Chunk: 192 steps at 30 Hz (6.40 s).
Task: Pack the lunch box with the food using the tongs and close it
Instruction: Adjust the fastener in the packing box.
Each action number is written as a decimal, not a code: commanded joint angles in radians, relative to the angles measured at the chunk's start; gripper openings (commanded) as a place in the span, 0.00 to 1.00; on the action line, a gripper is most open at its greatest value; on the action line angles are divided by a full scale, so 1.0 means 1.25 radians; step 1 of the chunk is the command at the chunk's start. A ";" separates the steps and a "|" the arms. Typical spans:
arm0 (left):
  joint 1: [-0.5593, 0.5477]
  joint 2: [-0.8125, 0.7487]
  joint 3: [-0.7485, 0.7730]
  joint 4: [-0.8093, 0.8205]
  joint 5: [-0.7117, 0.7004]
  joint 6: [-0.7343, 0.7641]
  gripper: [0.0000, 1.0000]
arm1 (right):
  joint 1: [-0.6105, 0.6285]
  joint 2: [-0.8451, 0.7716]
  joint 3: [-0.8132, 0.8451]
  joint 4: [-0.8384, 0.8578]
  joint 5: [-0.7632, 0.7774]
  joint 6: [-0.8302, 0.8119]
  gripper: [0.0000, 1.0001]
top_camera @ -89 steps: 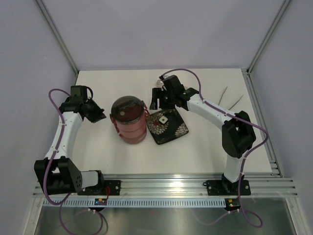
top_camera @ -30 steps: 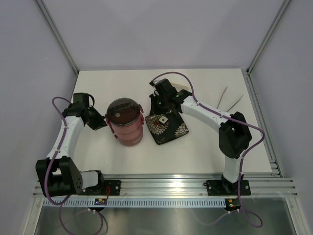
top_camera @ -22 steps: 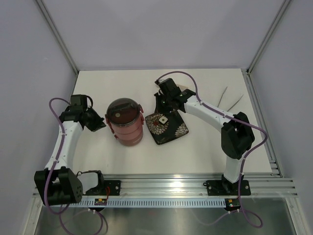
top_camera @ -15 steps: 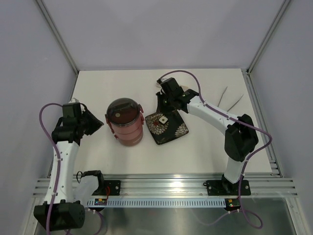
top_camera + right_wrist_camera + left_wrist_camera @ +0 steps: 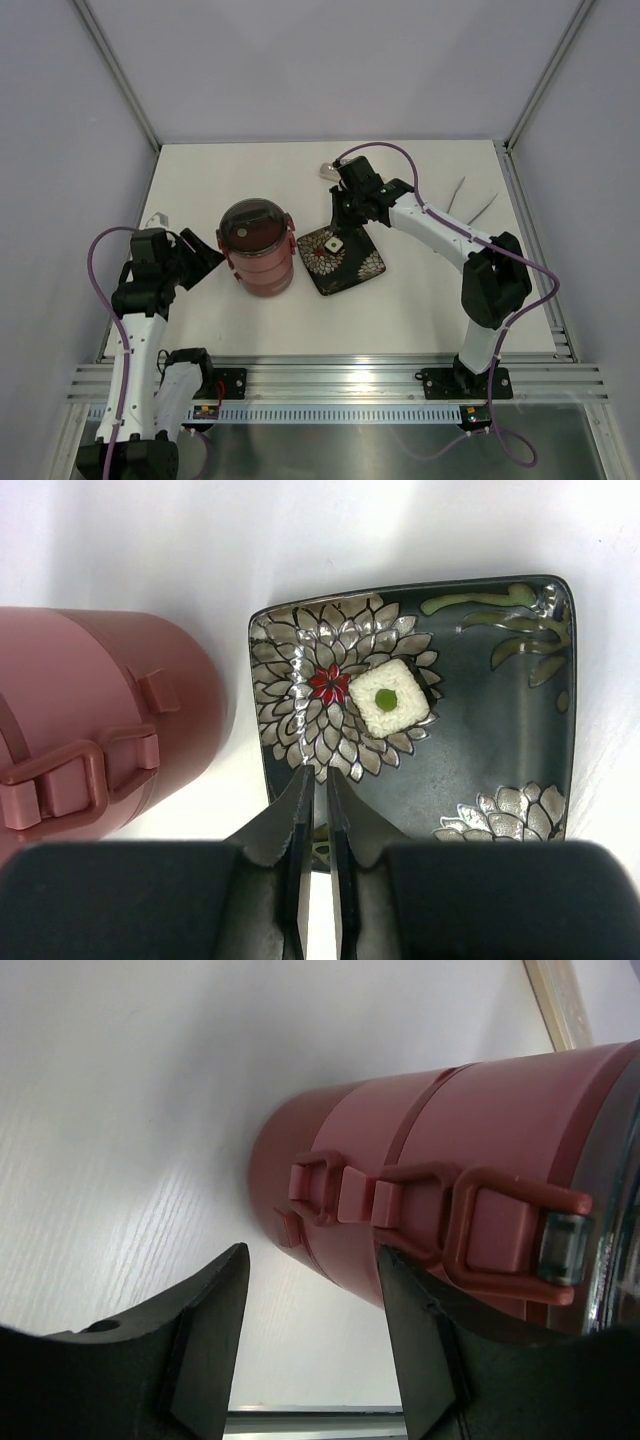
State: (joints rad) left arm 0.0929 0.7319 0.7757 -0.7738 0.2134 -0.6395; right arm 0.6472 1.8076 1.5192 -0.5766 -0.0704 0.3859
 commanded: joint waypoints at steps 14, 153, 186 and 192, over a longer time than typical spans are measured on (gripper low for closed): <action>-0.003 0.002 -0.011 0.170 0.092 -0.001 0.52 | -0.001 -0.039 0.011 -0.006 -0.011 -0.014 0.16; 0.035 0.193 -0.005 0.406 0.061 -0.081 0.47 | 0.192 0.027 0.262 -0.047 -0.167 -0.379 0.60; 0.034 0.142 -0.033 0.333 0.400 0.038 0.52 | 0.192 0.008 0.236 -0.097 -0.096 -0.434 0.63; 0.032 0.125 -0.043 0.342 0.393 0.038 0.52 | 0.192 0.008 0.233 -0.097 -0.101 -0.429 0.63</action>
State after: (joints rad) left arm 0.1486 0.9035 0.7300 -0.3813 0.6174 -0.5953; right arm 0.8783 1.8156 1.8435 -0.5877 -0.2035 -0.1421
